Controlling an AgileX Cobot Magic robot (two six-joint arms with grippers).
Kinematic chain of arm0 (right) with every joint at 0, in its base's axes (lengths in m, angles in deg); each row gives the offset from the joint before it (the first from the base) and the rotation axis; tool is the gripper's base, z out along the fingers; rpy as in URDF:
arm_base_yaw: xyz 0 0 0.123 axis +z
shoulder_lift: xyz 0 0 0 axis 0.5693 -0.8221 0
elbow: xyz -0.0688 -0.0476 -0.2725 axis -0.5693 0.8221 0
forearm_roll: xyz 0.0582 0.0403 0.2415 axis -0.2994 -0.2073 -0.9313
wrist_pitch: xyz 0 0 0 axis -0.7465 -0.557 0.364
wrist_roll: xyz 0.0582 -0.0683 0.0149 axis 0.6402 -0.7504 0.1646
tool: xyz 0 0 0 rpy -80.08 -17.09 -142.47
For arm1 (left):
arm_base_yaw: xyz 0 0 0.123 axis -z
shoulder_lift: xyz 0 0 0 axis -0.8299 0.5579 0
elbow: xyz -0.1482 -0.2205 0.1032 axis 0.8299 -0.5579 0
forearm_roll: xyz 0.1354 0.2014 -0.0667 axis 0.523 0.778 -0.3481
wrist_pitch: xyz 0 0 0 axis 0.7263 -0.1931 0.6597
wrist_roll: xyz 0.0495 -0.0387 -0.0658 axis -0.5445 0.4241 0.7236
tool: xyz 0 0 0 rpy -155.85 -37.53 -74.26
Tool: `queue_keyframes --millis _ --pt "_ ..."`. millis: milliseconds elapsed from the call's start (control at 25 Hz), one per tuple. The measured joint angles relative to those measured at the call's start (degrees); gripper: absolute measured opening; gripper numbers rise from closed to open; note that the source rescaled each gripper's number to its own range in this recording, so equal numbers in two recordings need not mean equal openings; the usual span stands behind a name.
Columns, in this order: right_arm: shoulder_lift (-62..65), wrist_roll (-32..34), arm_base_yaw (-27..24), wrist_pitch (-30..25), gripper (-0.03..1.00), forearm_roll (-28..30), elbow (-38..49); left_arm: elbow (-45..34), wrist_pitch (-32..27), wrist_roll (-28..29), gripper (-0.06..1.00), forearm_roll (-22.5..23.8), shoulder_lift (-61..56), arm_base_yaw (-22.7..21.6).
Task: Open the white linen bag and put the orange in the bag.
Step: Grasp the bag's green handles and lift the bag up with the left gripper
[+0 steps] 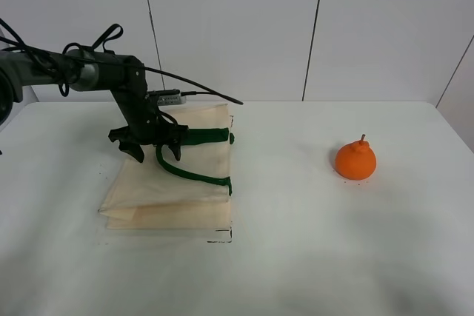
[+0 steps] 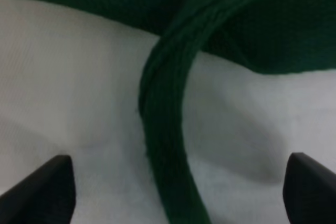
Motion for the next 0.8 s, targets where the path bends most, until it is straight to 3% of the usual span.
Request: queue_keyframes --millis 160,280,360,560,600,800 --pt "0.00 0.00 0.00 0.00 1.00 0.00 0.00 0.00 1.43 0.00 0.99 0.00 1.00 0.00" --pt "0.00 0.00 0.00 0.00 1.00 0.00 0.00 0.00 2.10 0.14 0.88 -0.22 1.20 0.00" --pt "0.00 0.00 0.00 0.00 1.00 0.00 0.00 0.02 2.28 0.20 0.70 -0.52 1.20 0.00" --pt "0.00 0.00 0.00 0.00 1.00 0.00 0.00 0.13 2.00 1.96 0.06 -0.64 1.20 0.00" --pt "0.00 0.00 0.00 0.00 1.00 0.00 0.00 0.18 1.95 2.69 0.01 -0.64 1.25 -0.05" --pt "0.00 0.00 0.00 0.00 1.00 0.00 0.00 3.06 -2.40 3.59 0.00 1.12 1.12 -0.06"
